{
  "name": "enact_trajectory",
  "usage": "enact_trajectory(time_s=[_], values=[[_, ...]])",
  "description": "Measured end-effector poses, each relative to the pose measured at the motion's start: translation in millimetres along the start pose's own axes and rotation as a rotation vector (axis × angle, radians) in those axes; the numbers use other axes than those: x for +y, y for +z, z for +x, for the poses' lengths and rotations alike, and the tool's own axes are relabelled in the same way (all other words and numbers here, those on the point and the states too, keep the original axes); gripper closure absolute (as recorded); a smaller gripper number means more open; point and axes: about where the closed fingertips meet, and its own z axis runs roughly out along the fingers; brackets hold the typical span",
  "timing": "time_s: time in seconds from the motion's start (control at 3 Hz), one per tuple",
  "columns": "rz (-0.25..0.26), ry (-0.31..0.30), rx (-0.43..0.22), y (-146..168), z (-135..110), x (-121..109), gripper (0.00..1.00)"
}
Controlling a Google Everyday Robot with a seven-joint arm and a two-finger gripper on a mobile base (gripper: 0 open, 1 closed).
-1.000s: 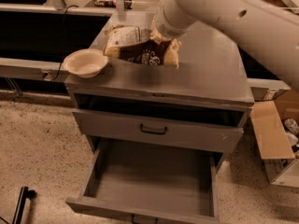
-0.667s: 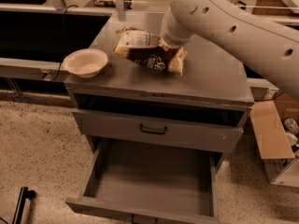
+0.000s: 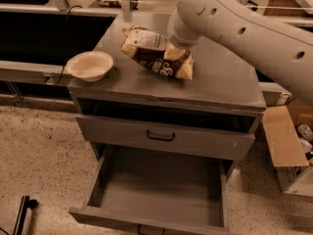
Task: Pick brown chip bag from middle drawer and place on counter
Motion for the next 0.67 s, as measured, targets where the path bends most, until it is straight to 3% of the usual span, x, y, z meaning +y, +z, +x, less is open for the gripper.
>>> enact_trajectory(time_s=[0.33,0.67], values=[[-0.055,-0.010,-0.020,6.0,1.3,13.0,0.00],[-0.097,0.036,-0.080,-9.9,37.9,5.9,0.00]])
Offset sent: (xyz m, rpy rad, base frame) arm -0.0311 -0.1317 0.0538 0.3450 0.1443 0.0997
